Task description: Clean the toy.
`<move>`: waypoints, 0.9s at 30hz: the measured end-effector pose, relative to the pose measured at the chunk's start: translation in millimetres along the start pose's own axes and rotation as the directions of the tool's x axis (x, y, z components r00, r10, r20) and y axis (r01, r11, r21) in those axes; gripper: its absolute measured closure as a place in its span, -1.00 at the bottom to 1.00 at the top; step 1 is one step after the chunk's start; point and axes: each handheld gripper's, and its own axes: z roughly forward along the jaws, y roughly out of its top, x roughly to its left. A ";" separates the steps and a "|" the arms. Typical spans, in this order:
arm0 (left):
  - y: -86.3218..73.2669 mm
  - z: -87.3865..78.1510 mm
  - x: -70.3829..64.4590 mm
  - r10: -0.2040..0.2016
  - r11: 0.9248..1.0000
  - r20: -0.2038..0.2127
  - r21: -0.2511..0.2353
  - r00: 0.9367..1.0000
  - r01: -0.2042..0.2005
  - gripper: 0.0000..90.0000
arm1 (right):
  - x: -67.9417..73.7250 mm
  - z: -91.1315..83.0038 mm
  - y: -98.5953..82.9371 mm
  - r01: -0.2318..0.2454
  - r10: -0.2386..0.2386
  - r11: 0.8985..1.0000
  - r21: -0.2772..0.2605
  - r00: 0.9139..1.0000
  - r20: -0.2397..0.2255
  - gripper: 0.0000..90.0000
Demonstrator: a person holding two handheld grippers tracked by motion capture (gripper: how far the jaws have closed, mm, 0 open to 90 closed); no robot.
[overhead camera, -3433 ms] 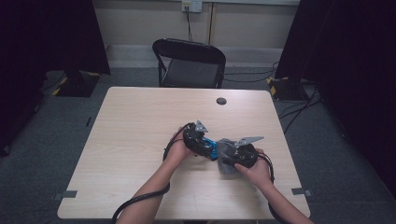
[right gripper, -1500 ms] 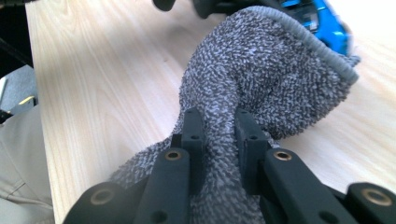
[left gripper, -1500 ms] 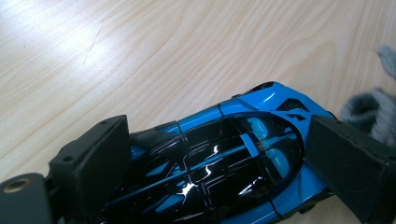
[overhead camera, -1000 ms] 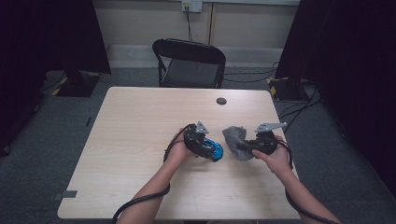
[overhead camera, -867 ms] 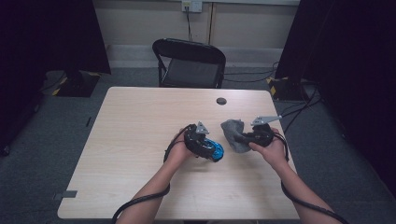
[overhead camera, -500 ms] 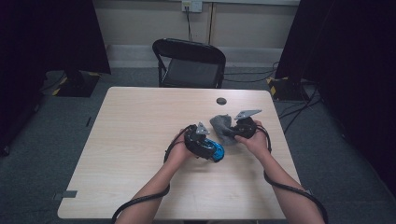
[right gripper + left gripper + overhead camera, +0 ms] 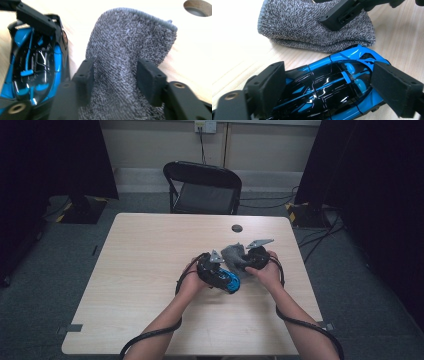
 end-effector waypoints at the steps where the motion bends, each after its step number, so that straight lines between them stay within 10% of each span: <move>1: 0.0 0.0 0.0 0.000 1.000 0.000 0.000 1.000 0.000 -0.68 | 0.0 0.0 0.0 0.000 0.000 1.000 0.000 1.000 0.000 0.06; 13: -6.3 -14.7 6.3 -0.030 0.999 -0.016 0.010 0.999 0.030 -0.67 | 10.8 13.2 5.3 -0.023 0.022 0.999 0.027 0.998 0.053 0.01; 27: -9.0 -8.3 6.2 -0.035 0.999 -0.011 -0.010 0.999 0.035 -0.71 | 6.1 22.1 8.9 0.047 -0.050 0.997 0.068 0.998 0.048 0.61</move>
